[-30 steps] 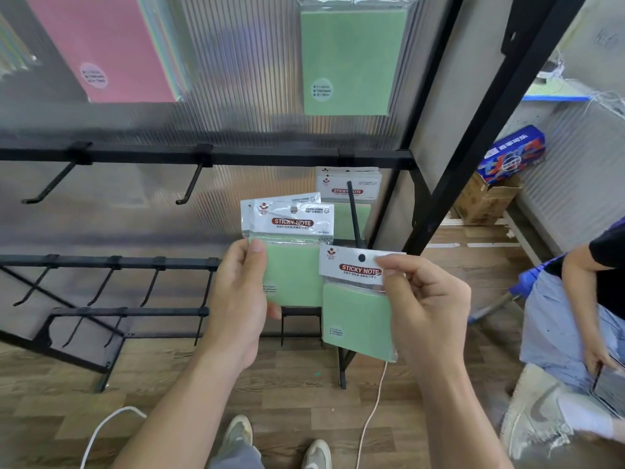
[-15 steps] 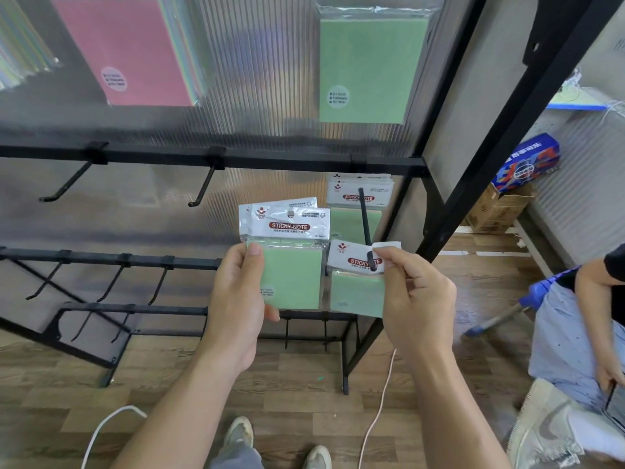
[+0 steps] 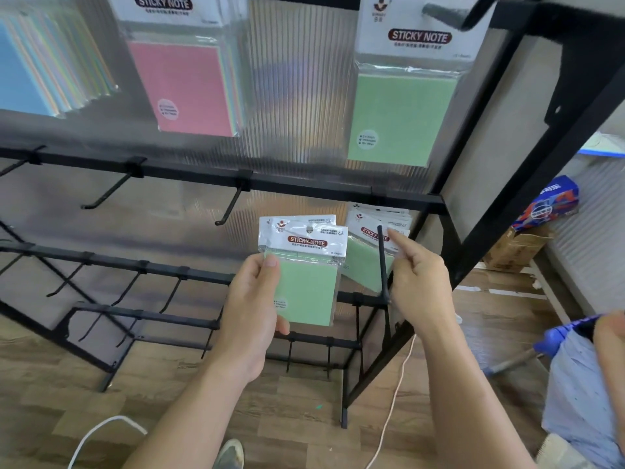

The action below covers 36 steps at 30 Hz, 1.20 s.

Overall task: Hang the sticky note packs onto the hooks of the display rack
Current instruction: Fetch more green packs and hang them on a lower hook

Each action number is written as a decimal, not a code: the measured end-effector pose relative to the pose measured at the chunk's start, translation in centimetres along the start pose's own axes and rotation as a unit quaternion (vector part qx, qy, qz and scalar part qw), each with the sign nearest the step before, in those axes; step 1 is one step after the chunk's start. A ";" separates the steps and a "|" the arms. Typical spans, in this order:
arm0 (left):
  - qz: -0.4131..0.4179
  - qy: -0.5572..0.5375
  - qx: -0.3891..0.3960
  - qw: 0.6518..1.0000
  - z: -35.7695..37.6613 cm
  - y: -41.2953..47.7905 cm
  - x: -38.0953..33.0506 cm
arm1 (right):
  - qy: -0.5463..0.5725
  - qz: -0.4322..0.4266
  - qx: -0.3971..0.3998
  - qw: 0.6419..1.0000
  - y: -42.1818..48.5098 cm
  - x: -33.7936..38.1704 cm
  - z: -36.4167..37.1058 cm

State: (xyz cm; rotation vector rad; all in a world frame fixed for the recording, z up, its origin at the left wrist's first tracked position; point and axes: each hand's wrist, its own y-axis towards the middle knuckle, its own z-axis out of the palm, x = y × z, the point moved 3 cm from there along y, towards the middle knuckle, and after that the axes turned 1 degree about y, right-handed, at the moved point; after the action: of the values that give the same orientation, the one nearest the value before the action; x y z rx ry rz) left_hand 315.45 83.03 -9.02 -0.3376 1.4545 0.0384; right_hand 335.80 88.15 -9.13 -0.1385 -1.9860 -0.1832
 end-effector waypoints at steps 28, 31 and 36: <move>0.033 0.050 0.059 0.996 0.3 -1.6 0.2 | 0.121 -0.070 -0.137 0.981 -7.9 1.0 -1.3; 0.020 0.050 0.042 0.998 0.1 -1.3 0.3 | 0.113 -0.053 -0.122 0.985 -7.8 0.3 -1.4; 0.016 0.044 0.038 0.998 0.3 -1.0 0.6 | 0.121 -0.042 -0.103 0.986 -7.6 -0.4 -1.2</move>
State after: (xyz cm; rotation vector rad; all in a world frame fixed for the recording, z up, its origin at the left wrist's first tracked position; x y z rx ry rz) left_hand 316.07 82.07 -9.37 -0.2567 1.5452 -0.0062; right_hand 335.66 80.42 -9.51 -0.1572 -1.7281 -0.4410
